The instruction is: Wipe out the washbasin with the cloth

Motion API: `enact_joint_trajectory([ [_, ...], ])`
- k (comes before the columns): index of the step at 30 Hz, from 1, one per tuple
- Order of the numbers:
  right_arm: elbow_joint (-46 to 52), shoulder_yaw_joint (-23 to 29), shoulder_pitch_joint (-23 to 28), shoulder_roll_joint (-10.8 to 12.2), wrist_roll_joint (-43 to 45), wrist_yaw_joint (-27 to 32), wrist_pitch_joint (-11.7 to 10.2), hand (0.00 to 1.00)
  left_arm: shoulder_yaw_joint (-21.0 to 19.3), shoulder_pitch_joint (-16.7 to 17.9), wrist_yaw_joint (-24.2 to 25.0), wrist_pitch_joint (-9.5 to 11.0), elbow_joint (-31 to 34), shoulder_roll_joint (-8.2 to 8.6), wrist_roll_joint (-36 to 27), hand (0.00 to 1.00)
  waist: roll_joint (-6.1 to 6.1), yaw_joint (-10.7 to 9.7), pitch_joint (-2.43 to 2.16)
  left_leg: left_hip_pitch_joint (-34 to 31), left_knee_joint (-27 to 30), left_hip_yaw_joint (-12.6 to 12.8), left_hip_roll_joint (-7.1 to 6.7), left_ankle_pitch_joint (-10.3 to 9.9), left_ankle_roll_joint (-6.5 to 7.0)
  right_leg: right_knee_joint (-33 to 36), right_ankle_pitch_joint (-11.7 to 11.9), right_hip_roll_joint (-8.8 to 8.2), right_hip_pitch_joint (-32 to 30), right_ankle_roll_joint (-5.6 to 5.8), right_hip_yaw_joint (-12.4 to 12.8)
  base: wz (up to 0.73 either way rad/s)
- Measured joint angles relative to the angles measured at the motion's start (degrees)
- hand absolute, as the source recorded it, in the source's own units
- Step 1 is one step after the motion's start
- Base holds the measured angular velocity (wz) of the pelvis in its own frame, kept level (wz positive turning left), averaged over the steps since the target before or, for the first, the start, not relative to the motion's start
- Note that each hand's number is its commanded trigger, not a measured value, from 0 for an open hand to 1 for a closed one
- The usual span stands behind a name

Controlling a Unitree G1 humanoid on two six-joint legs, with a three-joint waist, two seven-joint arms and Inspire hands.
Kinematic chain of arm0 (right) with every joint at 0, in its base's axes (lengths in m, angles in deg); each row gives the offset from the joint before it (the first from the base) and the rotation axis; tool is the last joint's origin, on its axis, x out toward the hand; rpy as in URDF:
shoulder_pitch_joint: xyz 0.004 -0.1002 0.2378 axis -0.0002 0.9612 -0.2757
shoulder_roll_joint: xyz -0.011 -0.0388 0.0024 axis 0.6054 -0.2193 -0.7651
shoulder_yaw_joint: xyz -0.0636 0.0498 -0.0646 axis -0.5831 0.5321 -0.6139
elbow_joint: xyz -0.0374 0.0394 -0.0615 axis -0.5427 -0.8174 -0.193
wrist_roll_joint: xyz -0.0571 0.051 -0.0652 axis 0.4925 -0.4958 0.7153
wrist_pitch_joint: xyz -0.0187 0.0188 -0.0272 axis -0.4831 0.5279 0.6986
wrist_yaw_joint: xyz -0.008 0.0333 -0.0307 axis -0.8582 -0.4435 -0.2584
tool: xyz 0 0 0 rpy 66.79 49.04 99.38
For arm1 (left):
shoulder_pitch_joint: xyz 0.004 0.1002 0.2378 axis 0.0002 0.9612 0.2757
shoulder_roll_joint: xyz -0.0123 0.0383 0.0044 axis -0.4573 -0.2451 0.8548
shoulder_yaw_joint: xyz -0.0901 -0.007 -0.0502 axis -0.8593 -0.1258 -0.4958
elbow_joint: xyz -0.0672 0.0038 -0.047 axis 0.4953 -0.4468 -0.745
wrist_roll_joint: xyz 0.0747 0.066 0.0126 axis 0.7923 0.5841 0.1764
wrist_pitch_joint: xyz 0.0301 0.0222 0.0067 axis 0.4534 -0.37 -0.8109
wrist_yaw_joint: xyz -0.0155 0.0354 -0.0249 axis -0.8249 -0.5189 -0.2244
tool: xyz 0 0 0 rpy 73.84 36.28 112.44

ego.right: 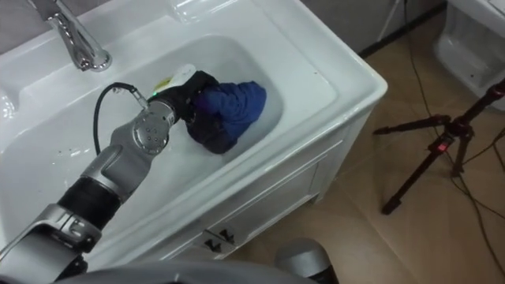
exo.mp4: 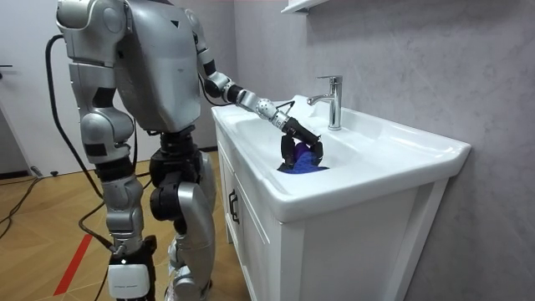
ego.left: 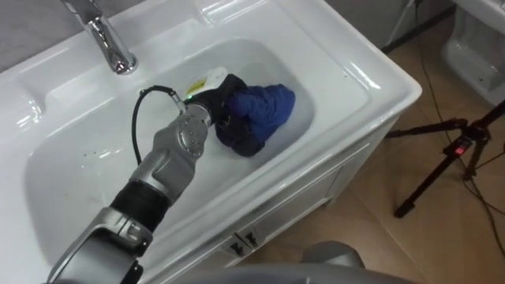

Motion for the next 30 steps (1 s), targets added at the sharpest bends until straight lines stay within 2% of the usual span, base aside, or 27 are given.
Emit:
enact_joint_trajectory([
  [8,-0.06,0.85,0.76,-0.68,-0.27,-0.02,-0.12,0.00,-0.81,-0.93,-0.50,0.10,-2.05,-0.07,0.99,1.00,0.26,-0.19,0.16,0.30,-0.02,-0.03,0.08,0.00,0.00,0.59,0.02,0.11,0.12,-0.04,0.08,-0.01],
  [12,0.58,4.56,1.40,-0.75,-0.32,0.15,-0.11,0.00,-1.88,-0.95,-0.78,0.49,-3.03,-0.92,1.31,1.00,0.20,-0.06,0.18,0.61,-0.01,0.59,0.10,0.00,0.00,0.40,0.01,0.44,-0.24,-0.10,1.35,-0.15],
  [16,2.24,4.93,2.64,-0.77,-0.47,1.06,0.36,0.00,-3.38,-0.96,-3.14,1.02,-6.98,-0.95,1.25,1.00,0.08,0.29,0.11,1.13,-0.06,1.36,0.25,0.00,0.00,0.60,0.14,0.93,-0.22,-0.20,2.62,-0.18],
  [20,2.37,6.86,3.32,-1.02,-0.45,2.35,0.36,0.00,-7.79,-0.98,-5.54,1.65,-11.41,-1.02,3.34,1.00,-0.10,0.27,-0.26,1.16,-0.03,1.20,0.44,0.00,0.00,0.86,0.31,1.21,-0.40,-0.46,2.95,-0.11],
  [23,2.51,7.29,4.06,-1.05,-0.41,3.40,0.37,0.00,-9.67,-0.99,-7.48,1.83,-15.50,-1.83,4.44,1.00,-0.34,1.70,-0.63,2.11,-0.14,1.27,0.83,-0.03,-0.04,0.75,0.57,2.00,0.40,-0.83,4.11,-0.18],
  [25,2.85,7.64,4.46,-1.08,-0.39,3.54,0.36,0.00,-11.04,-0.92,-7.78,1.68,-17.28,-2.58,4.44,1.00,-0.57,2.15,-0.72,2.58,-0.13,1.27,1.14,-0.03,-0.04,0.52,0.89,2.31,0.90,-1.15,4.24,-0.15],
  [29,2.42,9.09,3.97,-1.42,0.08,3.92,0.30,0.00,-14.48,-0.93,-8.18,2.07,-20.86,-3.63,4.71,1.00,0.09,2.41,-1.03,2.74,-0.11,1.26,1.38,-0.03,-0.04,0.66,1.02,2.57,0.89,-1.37,4.39,-0.04],
  [30,2.43,9.52,3.85,-1.31,0.59,3.91,0.27,0.00,-14.93,-0.95,-8.33,2.61,-21.90,-4.36,4.77,1.00,0.20,2.54,-1.05,2.74,-0.12,1.27,1.45,-0.03,-0.04,0.64,1.07,2.67,0.89,-1.46,4.44,-0.03],
])
